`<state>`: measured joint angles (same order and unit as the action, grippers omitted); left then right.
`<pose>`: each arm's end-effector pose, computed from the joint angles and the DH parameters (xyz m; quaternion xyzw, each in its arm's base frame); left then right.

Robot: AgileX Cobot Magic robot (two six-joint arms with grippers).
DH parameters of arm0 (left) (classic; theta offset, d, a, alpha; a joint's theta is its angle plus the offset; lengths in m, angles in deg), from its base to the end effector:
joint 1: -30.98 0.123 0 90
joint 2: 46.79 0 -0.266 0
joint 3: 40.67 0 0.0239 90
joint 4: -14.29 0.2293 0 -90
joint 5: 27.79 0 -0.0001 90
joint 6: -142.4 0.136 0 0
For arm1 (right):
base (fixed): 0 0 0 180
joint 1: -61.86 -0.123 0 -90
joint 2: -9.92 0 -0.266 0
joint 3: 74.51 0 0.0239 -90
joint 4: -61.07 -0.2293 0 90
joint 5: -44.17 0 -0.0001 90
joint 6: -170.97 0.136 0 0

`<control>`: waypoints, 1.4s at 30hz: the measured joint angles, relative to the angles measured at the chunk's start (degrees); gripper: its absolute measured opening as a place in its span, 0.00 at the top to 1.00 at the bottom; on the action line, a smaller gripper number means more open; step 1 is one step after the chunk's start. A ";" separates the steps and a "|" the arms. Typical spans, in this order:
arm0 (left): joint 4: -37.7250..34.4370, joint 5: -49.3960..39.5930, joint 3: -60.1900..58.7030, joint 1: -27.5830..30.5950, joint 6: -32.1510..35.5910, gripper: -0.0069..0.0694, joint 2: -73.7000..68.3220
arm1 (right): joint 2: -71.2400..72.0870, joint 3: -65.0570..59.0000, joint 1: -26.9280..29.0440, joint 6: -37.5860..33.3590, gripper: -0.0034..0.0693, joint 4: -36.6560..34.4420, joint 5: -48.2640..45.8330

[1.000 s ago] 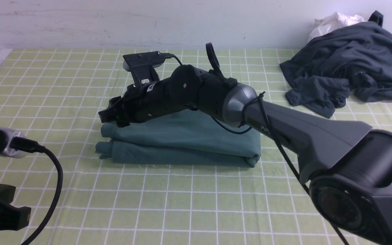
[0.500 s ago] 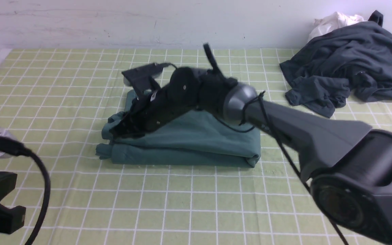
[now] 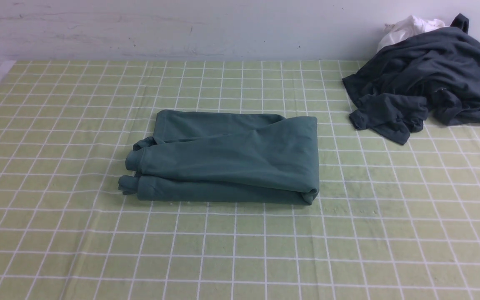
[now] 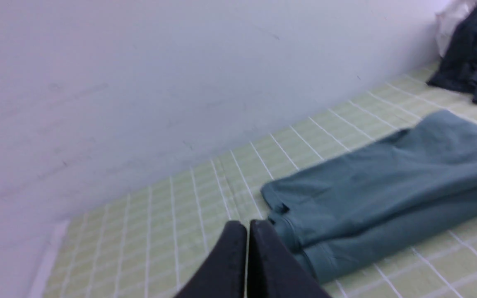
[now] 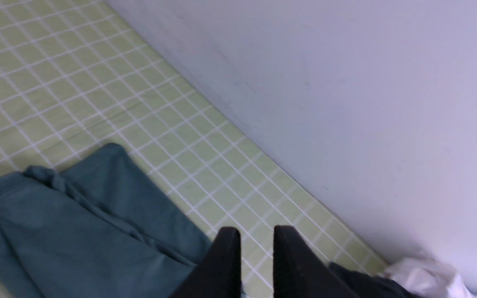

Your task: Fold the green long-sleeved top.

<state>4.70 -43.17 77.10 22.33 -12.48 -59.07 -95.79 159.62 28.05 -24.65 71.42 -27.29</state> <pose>0.0886 -0.0196 0.2645 0.1650 0.6856 0.0291 0.7084 0.3033 0.1752 0.4677 -0.3519 0.8017 -0.0127 0.4830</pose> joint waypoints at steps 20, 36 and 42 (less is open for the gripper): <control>0.85 3.78 -1.90 0.00 0.04 0.91 0.59 | 51.52 -107.58 7.80 26.05 0.97 0.75 89.62; 0.85 3.78 -1.90 0.00 0.04 0.91 0.59 | 54.63 -132.28 7.92 34.86 0.97 3.59 86.21; 0.90 3.78 -1.90 0.00 0.04 0.91 0.59 | 71.85 -132.29 8.02 34.86 0.97 3.85 69.21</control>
<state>5.59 -39.39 75.20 22.33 -12.44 -58.48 -23.94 27.33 36.07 10.22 75.27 41.92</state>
